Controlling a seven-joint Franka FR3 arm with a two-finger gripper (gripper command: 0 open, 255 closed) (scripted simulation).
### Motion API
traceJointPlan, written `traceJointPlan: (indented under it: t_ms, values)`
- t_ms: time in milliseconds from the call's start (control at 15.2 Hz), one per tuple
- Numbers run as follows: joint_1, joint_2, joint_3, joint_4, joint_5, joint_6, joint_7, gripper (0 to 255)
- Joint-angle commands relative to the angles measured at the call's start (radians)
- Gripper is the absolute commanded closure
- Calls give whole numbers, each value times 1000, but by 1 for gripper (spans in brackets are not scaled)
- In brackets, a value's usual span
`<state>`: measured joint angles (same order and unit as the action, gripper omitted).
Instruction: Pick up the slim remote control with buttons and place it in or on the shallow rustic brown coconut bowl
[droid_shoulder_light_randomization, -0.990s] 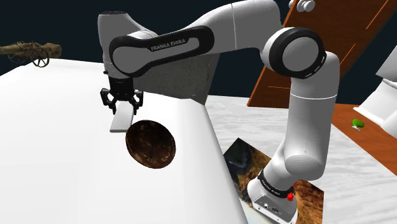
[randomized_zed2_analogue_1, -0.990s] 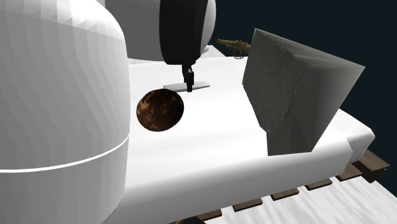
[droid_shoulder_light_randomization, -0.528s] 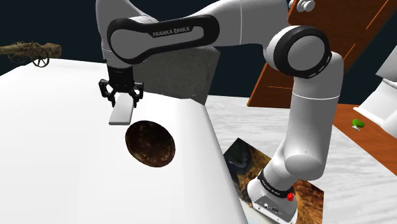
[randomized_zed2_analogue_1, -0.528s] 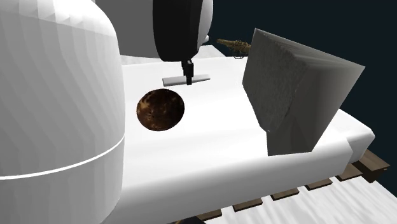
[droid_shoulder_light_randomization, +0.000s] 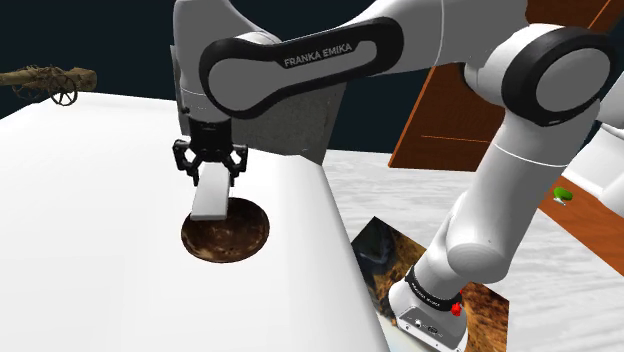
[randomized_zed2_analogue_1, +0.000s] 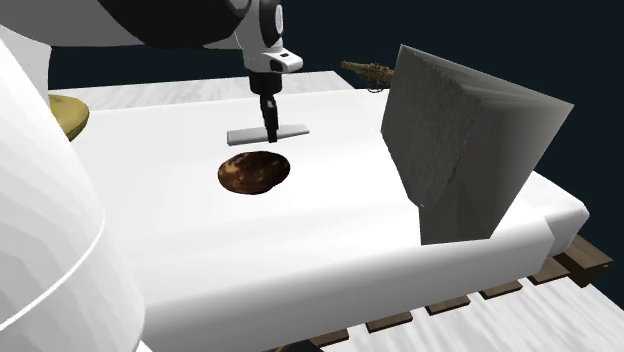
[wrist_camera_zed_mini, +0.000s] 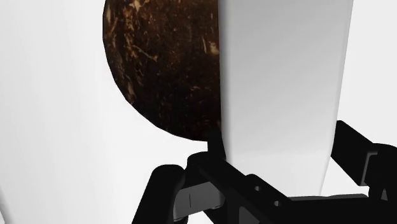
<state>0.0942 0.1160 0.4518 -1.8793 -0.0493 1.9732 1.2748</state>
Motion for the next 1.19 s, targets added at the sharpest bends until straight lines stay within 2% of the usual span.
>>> traceJointPlan:
  t_ms: [0,198,1122]
  values:
    - [6,-68,13,-83,31,22,10,255]
    - [19,-160,27,-182,78,39,17,255]
    - [24,-79,32,-289,35,218,48,255]
